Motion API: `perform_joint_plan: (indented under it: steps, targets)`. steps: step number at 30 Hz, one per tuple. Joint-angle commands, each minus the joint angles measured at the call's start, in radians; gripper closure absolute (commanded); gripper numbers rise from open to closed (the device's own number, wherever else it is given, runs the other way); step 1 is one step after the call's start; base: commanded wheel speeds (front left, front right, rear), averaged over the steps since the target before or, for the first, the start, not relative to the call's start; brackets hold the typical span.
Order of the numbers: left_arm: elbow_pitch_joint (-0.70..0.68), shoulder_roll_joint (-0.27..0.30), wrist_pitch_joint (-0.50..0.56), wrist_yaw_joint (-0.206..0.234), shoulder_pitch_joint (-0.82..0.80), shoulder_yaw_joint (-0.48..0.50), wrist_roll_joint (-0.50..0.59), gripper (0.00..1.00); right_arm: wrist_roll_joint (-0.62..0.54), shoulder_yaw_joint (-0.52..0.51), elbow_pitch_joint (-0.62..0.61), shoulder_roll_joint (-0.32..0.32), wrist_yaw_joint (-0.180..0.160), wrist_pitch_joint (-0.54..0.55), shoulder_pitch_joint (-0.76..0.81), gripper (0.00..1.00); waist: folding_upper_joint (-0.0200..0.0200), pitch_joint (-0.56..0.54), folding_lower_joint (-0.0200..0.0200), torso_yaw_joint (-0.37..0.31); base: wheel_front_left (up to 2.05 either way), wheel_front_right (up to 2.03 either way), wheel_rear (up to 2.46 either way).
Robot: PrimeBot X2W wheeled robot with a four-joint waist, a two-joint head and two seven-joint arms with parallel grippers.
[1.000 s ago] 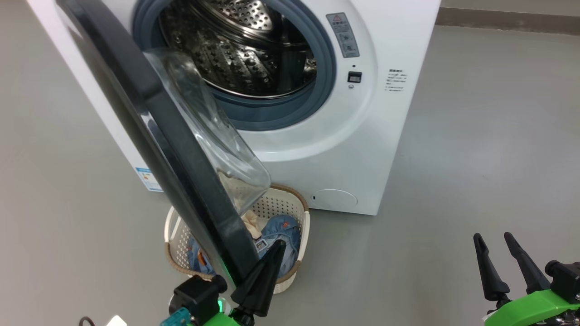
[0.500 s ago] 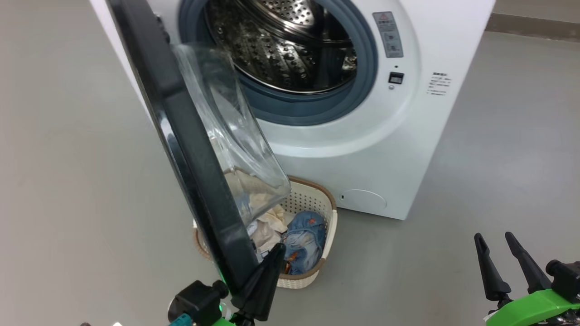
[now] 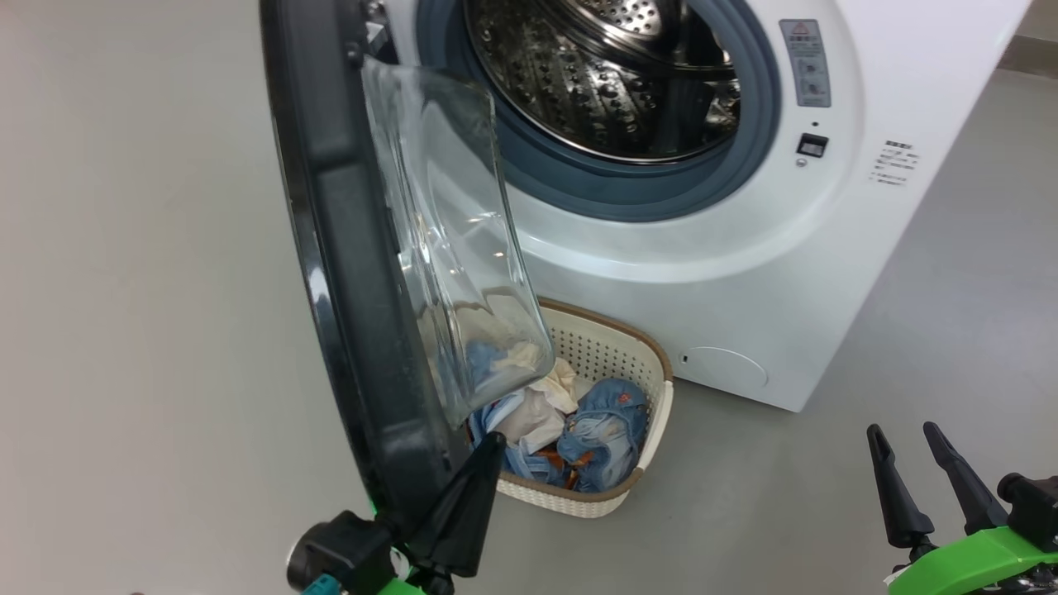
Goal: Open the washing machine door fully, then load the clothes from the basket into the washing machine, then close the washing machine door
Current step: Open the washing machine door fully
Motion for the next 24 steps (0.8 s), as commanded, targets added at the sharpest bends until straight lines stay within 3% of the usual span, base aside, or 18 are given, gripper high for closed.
perform_joint_plan:
  steps: [1, 24]
  targets:
    - [-0.031, 0.02, -0.001, 0.019, -0.025, 0.058, 0.008, 1.0, -0.01, 0.022, -0.02, -0.021, 0.002, -0.012, -0.02, 0.0, 0.0, 0.004, 0.0, 0.018, 0.0, 0.0, 0.0]
    - [-0.129, 0.079, 0.047, 0.13, 0.011, 0.162, -0.005, 1.0, -0.014, 0.035, -0.018, -0.017, 0.002, -0.012, -0.026, 0.0, 0.0, 0.006, 0.0, 0.095, 0.0, 0.0, 0.0]
